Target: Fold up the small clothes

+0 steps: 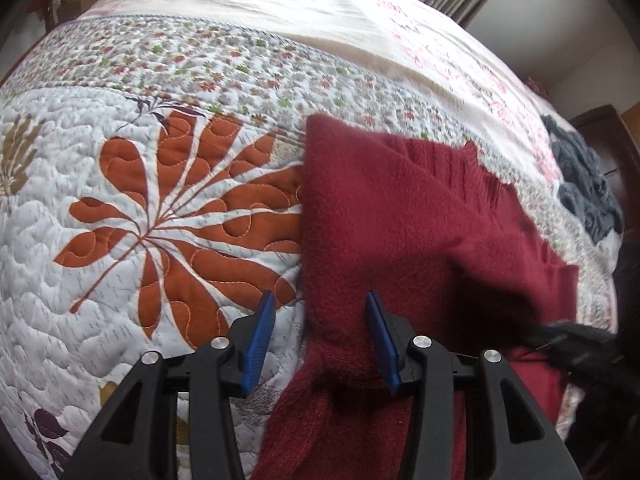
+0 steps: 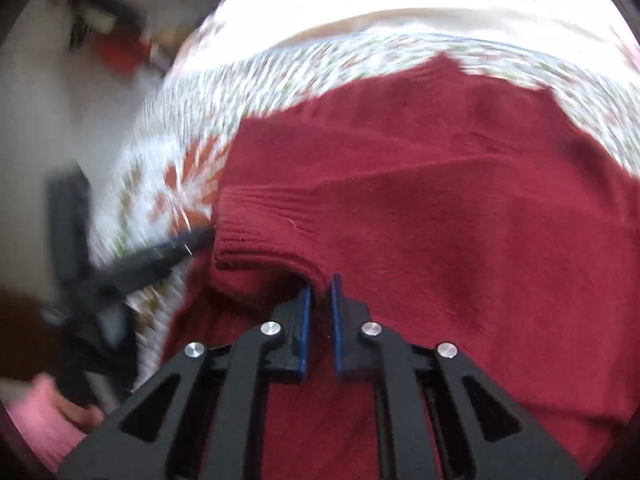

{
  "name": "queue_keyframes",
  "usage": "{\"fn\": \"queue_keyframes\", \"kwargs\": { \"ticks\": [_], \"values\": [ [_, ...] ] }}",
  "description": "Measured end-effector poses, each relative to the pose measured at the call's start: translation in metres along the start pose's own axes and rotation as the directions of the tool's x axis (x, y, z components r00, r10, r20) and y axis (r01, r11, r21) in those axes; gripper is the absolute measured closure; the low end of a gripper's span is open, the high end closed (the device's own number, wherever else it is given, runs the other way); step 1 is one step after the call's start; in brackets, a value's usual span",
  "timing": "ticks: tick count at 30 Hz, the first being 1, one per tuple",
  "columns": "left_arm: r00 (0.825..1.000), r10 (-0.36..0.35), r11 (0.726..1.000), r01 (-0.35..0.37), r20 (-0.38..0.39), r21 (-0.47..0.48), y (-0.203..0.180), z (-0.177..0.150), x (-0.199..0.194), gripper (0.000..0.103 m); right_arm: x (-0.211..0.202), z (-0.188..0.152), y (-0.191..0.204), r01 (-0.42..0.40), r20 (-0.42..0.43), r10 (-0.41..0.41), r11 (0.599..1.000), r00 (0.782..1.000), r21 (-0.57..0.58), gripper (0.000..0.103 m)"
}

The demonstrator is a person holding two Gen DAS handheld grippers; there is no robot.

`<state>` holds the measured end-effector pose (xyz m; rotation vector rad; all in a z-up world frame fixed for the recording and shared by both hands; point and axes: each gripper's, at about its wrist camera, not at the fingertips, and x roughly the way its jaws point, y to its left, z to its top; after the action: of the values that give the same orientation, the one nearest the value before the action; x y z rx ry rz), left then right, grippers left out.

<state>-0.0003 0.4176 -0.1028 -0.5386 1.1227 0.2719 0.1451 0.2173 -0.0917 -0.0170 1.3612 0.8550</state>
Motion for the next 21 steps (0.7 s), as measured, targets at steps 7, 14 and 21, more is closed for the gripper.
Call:
{"fn": "queue_keyframes", "kwargs": {
  "ticks": [7, 14, 21],
  "values": [
    [0.999, 0.036, 0.999, -0.037, 0.002, 0.024, -0.005, -0.001, 0.007, 0.053, -0.066, -0.023, -0.081, -0.055, 0.140, 0.015, 0.957, 0.990, 0.285, 0.096],
    [0.998, 0.063, 0.997, -0.063, -0.002, 0.036, -0.009, 0.002, 0.012, 0.051, -0.089, -0.053, -0.145, 0.079, 0.122, -0.139, 0.912, 0.983, 0.402, 0.096],
    [0.996, 0.092, 0.995, -0.092, 0.008, 0.041, -0.017, 0.011, 0.007, 0.052, -0.082, -0.075, -0.181, 0.137, 0.052, -0.177, 0.890, 0.983, 0.434, 0.081]
  ]
}}
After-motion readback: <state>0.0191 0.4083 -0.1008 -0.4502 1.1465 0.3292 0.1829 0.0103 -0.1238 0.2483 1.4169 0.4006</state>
